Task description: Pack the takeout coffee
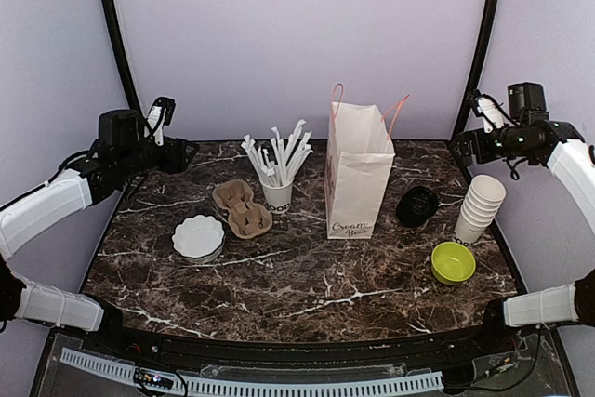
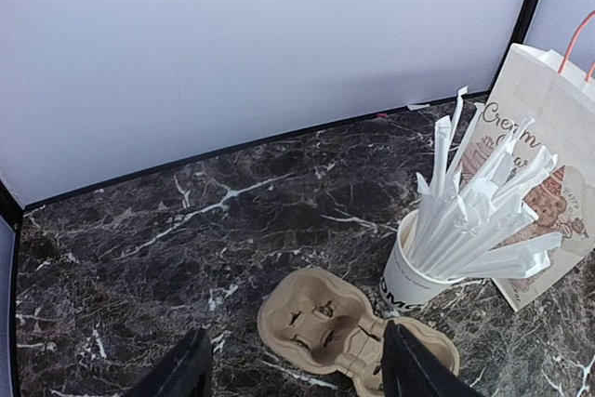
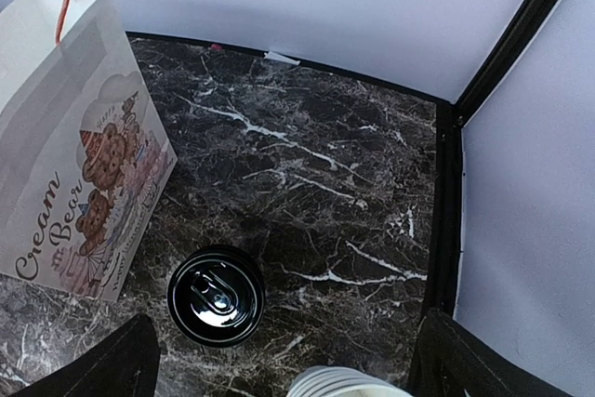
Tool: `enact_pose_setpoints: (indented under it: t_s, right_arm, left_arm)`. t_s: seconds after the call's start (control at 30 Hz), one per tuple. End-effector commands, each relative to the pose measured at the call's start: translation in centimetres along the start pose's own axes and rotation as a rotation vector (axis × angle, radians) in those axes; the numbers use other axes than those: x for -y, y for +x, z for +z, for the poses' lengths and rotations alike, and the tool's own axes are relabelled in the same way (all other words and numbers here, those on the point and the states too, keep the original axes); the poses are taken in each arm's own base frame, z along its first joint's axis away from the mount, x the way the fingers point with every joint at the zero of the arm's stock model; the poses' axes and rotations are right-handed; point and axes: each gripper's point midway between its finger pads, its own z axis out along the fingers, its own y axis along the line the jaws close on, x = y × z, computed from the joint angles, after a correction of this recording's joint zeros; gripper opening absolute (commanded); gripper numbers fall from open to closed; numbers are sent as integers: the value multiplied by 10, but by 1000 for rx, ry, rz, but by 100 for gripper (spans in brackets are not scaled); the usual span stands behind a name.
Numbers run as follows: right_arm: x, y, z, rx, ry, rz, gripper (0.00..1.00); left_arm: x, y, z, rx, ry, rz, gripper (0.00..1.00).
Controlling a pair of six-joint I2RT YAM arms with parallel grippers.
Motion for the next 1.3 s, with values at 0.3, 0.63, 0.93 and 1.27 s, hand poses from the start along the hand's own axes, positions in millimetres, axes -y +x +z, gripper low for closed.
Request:
enact_pose_setpoints:
  t_s: [0.3, 0.63, 0.93, 1.27]
  right_arm:
    - [-14, 50, -14, -197, -92, -253, 87]
    - [-11, 88, -16, -515, -234, -316, 59]
    - [3, 98, -11, -578, -156, -281, 64]
    - [6, 102, -6, -597, -139, -255, 22]
  left_arm:
    - [22, -19, -4, 96, 138, -1, 64]
    - [25, -27, -13, 128, 151, 19, 64]
    - [28, -30, -16, 136, 167, 18, 64]
    - [29, -31, -17, 142, 169, 19, 64]
